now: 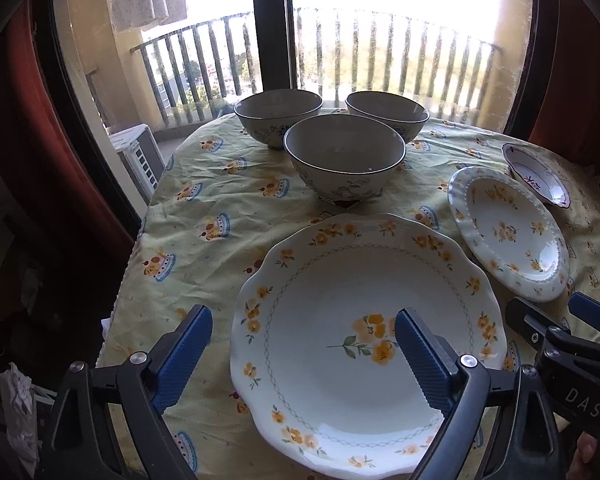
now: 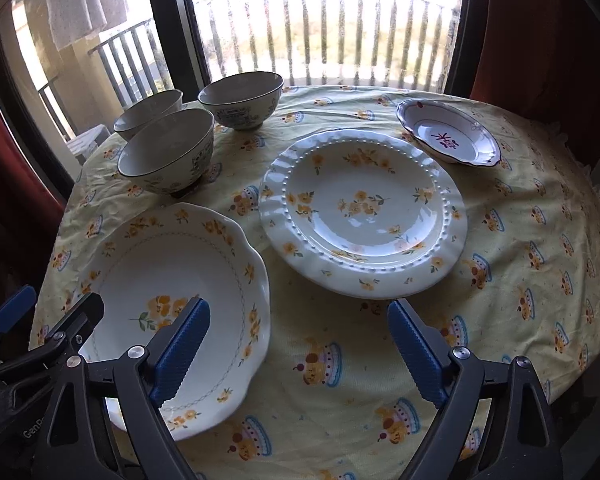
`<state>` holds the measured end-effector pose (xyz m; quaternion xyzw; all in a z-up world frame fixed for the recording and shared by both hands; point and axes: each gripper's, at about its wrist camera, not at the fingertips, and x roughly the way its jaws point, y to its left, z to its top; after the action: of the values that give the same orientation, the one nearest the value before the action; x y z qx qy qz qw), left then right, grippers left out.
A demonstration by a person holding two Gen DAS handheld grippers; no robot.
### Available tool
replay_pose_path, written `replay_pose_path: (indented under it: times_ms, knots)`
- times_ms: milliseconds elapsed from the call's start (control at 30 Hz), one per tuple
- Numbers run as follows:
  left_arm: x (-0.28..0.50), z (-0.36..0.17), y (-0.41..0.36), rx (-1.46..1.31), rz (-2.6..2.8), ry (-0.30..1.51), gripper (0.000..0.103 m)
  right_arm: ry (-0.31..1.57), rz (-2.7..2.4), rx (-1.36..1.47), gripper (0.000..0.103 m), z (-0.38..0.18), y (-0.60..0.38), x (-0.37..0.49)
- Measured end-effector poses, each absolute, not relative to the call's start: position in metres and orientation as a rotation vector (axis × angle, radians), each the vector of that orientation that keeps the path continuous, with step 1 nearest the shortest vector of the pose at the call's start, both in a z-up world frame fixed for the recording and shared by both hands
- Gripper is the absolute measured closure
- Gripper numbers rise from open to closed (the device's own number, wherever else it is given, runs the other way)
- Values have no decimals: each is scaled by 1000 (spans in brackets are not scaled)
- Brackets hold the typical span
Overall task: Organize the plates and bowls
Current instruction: 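Grasp the rim of the large yellow-flower plate with both tools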
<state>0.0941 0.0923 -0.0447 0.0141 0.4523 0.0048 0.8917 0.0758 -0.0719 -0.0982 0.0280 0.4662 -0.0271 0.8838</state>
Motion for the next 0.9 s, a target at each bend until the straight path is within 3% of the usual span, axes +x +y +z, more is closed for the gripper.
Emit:
replay_pose_path:
  times_ms: [467,900]
  knots:
    - [136,-91,109,21,-84,1150,24,1139,-130,112,26,-143,-38,110]
    - [154,-106,115,21,-205,1235,27,1194,-220,150,37,-161,-31,123]
